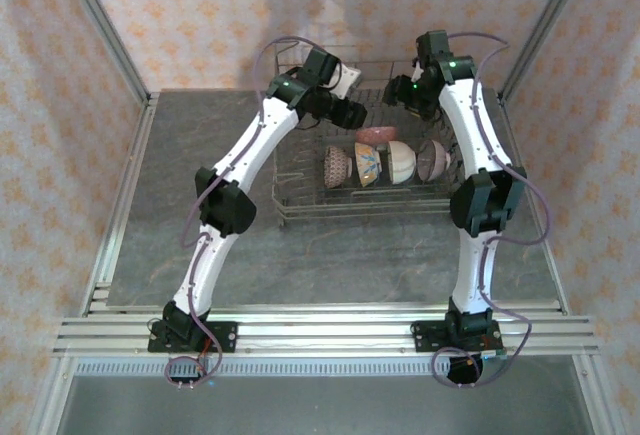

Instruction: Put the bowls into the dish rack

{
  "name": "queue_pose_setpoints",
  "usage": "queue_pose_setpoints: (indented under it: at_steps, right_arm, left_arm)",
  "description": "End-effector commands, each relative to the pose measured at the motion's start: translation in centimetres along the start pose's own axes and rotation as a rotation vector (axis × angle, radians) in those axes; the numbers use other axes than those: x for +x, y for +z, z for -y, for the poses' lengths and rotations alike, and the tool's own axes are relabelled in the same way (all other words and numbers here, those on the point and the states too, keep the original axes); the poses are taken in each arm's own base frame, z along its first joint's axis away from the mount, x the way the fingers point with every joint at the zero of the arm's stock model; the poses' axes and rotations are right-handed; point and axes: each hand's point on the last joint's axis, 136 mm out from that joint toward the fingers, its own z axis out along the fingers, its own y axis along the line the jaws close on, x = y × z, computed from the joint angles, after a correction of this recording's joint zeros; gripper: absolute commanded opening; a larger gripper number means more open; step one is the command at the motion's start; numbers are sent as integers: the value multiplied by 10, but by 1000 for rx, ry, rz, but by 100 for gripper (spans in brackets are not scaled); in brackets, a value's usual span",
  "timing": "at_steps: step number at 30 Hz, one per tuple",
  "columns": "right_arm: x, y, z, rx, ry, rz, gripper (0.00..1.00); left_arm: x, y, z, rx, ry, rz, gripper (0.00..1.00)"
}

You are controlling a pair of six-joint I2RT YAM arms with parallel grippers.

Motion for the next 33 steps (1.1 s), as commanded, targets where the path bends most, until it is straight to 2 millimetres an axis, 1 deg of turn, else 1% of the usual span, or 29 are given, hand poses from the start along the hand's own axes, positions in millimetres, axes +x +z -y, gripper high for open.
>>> queue_pose_setpoints:
  at_steps: [1, 4, 5, 6, 7, 9, 10, 12, 15, 17, 19, 21, 23, 27, 28, 31, 33]
  right_arm:
    - [12, 11, 4, 52, 0, -69, 71]
    - [13, 22, -6, 27, -24, -92, 71]
    - [13, 25, -5, 47, -50, -90, 69]
    - [15, 28, -8, 50, -99, -96, 69]
    - [20, 33, -17, 19, -180, -115, 69]
    - [24, 41, -20, 26, -293, -122, 70]
    - [24, 45, -19, 24, -326, -118, 70]
    - [20, 47, -24, -19, -402, -105, 70]
    - [17, 50, -33, -94, -541, -83, 71]
    - [12, 51, -34, -123, -608, -63, 69]
    - [14, 54, -39, -208, -663, -71, 66]
    - [23, 55, -44, -304, -726, -97, 63]
    - [34, 57, -42, -367, -788, -132, 61]
    - [50, 59, -28, -406, -878, -206, 60]
    - [53, 61, -24, -409, -902, -219, 57]
    - [55, 74, -11, -360, -950, -242, 48]
    - [53, 83, -7, -344, -961, -240, 47]
  left_arm:
    - [-9, 12, -8, -20, 114, 41, 62]
    - [-8, 20, -3, 18, 152, 42, 62]
    - [-5, 22, -2, 20, 161, 34, 62]
    - [-3, 23, -2, 28, 168, 27, 62]
    - [-2, 23, -3, 24, 168, 23, 62]
    - [-2, 20, -5, 16, 153, 19, 62]
    - [-4, 16, -7, 13, 136, 28, 62]
    - [-10, 6, -7, 20, 101, 56, 62]
    - [-25, -16, -10, 25, 48, 143, 62]
    - [-37, -36, -12, 42, 10, 222, 62]
    - [-42, -52, -15, 58, -33, 271, 62]
    - [-45, -66, -17, 74, -63, 296, 62]
    - [-42, -76, -17, 69, -73, 292, 62]
    - [-29, -87, -18, 38, -69, 247, 62]
    - [-26, -88, -18, 31, -70, 236, 62]
    - [-19, -93, -19, 10, -74, 219, 62]
    - [-16, -96, -20, -1, -79, 211, 62]
